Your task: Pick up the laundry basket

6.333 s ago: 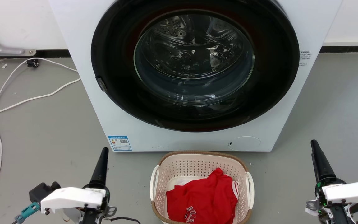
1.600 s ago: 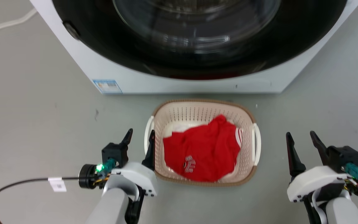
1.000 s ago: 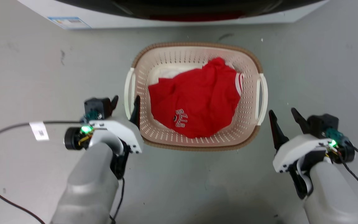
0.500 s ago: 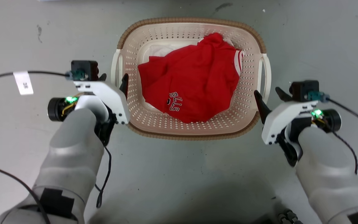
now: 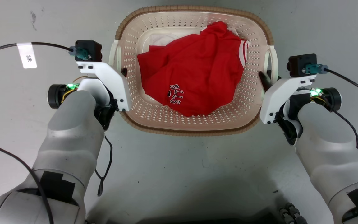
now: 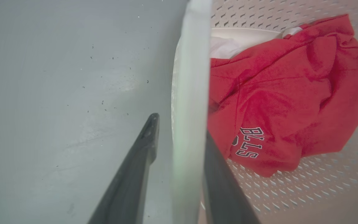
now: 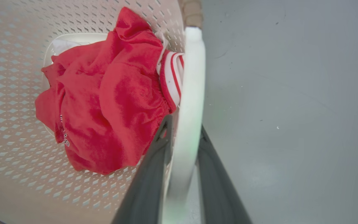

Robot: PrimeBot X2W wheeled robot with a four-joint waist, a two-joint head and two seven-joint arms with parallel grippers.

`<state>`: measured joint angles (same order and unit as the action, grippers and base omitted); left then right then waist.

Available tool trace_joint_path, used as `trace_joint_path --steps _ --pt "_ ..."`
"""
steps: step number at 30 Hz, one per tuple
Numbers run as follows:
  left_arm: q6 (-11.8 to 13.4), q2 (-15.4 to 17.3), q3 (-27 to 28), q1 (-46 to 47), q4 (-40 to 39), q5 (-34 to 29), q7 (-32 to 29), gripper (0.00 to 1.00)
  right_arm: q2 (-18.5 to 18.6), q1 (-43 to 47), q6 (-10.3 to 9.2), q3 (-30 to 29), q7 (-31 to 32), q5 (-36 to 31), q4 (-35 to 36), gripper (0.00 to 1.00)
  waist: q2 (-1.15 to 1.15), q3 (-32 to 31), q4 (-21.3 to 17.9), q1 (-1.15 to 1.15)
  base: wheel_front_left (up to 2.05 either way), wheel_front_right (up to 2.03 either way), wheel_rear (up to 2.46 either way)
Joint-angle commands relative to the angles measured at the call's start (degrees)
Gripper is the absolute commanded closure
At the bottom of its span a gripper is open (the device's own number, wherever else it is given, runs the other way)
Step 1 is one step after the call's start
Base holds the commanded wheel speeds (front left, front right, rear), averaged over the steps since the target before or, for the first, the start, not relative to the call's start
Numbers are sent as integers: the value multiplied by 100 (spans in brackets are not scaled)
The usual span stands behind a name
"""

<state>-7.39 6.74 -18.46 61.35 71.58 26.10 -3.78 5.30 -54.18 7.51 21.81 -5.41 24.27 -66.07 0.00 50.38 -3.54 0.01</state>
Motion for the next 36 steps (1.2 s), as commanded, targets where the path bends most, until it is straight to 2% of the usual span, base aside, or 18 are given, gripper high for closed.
trace_joint_path --steps 1,16,26,36 --pt "-7 -28 -46 59 16 58 -61 100 38 -78 1 115 65 107 -40 100 0 8 4 -1 0 0 0" --pt "-7 -81 -481 -115 -8 479 -285 100 128 -9 6 894 230 933 -120 100 0 -242 49 -1 0 0 0" --pt "-9 -226 -643 -616 99 831 -638 100 231 408 6 1385 676 1446 -175 100 0 -1280 187 -1 0 0 0" --pt "-14 -326 -802 -995 122 1208 -1314 100 331 755 6 1755 1272 1892 -130 100 0 -2322 306 -1 0 0 0"
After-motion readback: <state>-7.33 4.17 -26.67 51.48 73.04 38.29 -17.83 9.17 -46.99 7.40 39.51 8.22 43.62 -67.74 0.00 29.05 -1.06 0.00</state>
